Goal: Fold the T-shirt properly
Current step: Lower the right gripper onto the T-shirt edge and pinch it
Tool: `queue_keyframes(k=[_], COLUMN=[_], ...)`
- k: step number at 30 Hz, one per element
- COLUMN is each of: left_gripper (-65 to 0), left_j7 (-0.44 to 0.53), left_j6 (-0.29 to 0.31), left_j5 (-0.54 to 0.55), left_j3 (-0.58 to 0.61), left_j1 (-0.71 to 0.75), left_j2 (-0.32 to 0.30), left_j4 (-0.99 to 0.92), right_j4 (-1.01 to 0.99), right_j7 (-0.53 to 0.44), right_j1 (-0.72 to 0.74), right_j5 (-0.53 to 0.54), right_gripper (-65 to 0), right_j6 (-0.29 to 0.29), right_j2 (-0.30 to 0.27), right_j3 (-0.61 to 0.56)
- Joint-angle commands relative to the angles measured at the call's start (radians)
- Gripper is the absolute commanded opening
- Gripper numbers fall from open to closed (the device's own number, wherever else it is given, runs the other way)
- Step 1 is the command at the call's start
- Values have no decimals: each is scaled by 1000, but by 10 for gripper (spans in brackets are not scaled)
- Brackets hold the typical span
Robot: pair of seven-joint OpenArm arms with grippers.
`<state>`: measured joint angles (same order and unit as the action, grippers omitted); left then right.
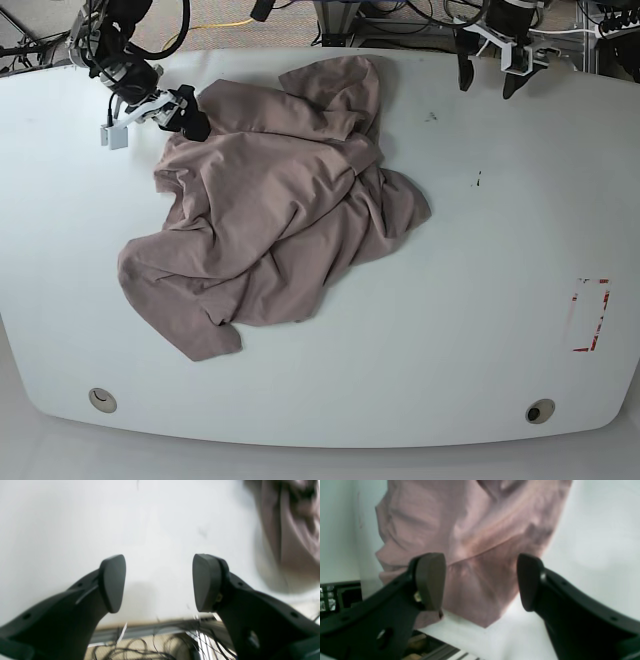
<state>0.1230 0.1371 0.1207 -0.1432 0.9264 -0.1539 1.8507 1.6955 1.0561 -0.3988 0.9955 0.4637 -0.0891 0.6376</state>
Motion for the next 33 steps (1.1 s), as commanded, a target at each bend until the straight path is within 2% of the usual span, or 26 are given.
queue_keyframes(k=[1, 17, 22, 27, 33], left_gripper=[-261, -261, -261, -261, -261], left_j7=[20, 20, 20, 20, 20], left_j6=[-1, -1, -1, -1, -1], left_j5=[1, 1, 0, 1, 3], left_j3=[-5, -6, -6, -6, -6], left_j1=[20, 15, 18, 13, 0], left_j2=[-2, -3, -3, -5, -5], left_j4=[16, 11, 11, 14, 16], right_j4=[-24, -28, -70, -133, -142], right_j7=[-20, -26, -27, -27, -29], right_j1=[18, 68, 93, 128, 131], right_j5=[13, -23, -74, -96, -97], right_gripper=[-227, -227, -227, -227, -238], right_j6=[5, 5, 10, 11, 8], right_j2=[-19, -41, -42, -38, -21], right_j3=[9, 67, 66, 55, -15])
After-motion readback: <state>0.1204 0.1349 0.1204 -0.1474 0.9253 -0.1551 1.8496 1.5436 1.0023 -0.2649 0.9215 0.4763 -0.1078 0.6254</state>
